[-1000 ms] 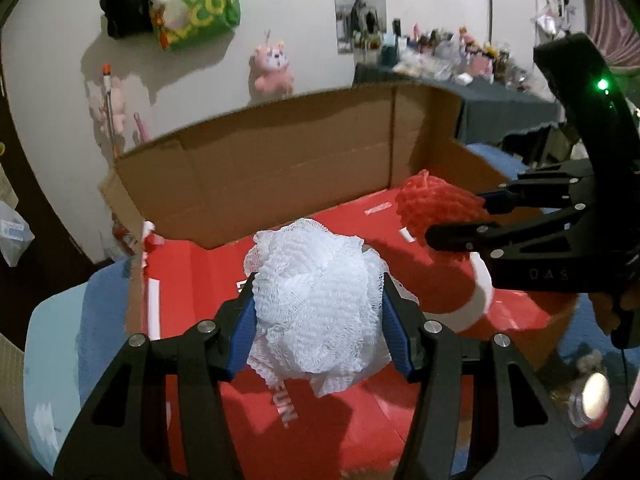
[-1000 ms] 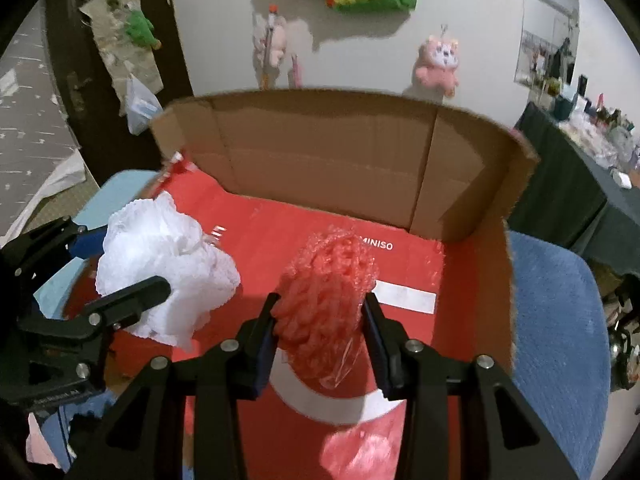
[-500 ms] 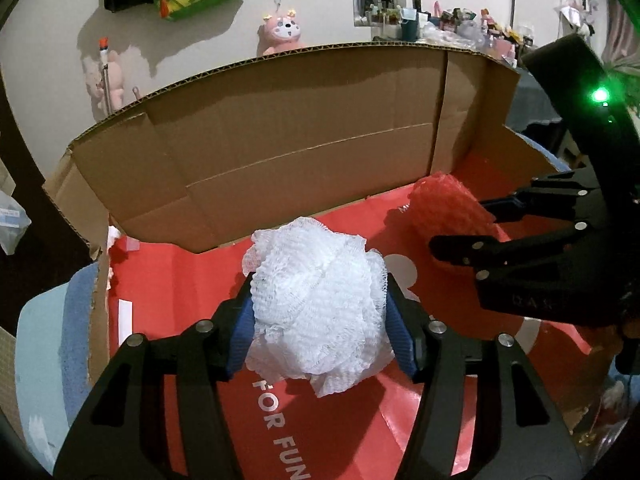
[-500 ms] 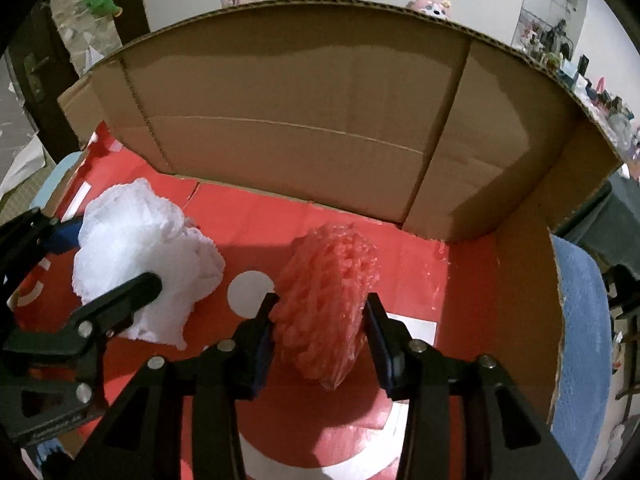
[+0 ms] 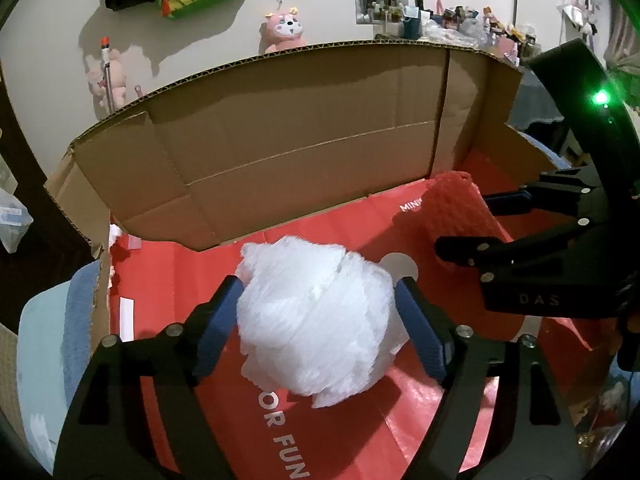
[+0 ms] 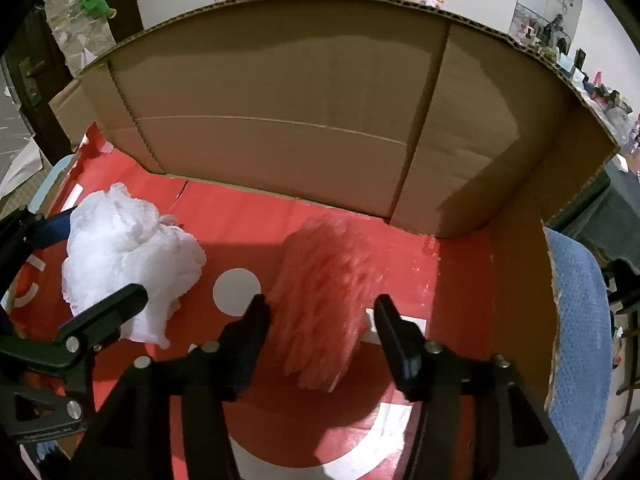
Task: Organize soft objects
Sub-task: 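Open both tools to drop the puff and foam net into the box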
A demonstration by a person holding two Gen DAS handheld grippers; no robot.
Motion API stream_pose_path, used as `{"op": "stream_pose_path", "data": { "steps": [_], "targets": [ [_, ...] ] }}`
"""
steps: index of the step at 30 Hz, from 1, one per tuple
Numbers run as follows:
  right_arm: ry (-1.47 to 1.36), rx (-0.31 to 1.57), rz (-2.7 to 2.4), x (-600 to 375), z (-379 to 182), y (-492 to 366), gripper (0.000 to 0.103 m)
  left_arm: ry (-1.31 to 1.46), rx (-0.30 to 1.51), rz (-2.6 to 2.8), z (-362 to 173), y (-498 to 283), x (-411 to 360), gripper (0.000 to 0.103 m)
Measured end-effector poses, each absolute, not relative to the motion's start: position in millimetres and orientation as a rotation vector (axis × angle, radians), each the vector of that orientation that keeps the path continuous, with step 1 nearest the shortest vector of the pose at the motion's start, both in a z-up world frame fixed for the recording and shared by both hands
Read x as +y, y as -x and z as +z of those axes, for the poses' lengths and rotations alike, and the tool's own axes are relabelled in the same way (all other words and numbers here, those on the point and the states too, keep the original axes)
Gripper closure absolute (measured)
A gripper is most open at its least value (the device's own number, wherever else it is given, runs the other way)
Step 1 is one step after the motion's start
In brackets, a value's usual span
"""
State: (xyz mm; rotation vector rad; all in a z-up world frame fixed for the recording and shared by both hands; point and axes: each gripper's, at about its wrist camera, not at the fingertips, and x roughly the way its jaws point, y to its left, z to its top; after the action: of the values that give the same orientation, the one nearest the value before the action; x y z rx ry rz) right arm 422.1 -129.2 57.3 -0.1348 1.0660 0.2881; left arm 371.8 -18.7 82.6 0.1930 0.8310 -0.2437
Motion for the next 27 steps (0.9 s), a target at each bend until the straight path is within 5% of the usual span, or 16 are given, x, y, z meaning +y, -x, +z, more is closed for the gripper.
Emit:
{"op": "stream_pose_path", "data": {
  "steps": [27],
  "targets": [
    [0.081,0.853,0.286,-146,148,-350,0.009,-0.078,0.611,-0.259,164,-289,-2,0.005]
  ]
}}
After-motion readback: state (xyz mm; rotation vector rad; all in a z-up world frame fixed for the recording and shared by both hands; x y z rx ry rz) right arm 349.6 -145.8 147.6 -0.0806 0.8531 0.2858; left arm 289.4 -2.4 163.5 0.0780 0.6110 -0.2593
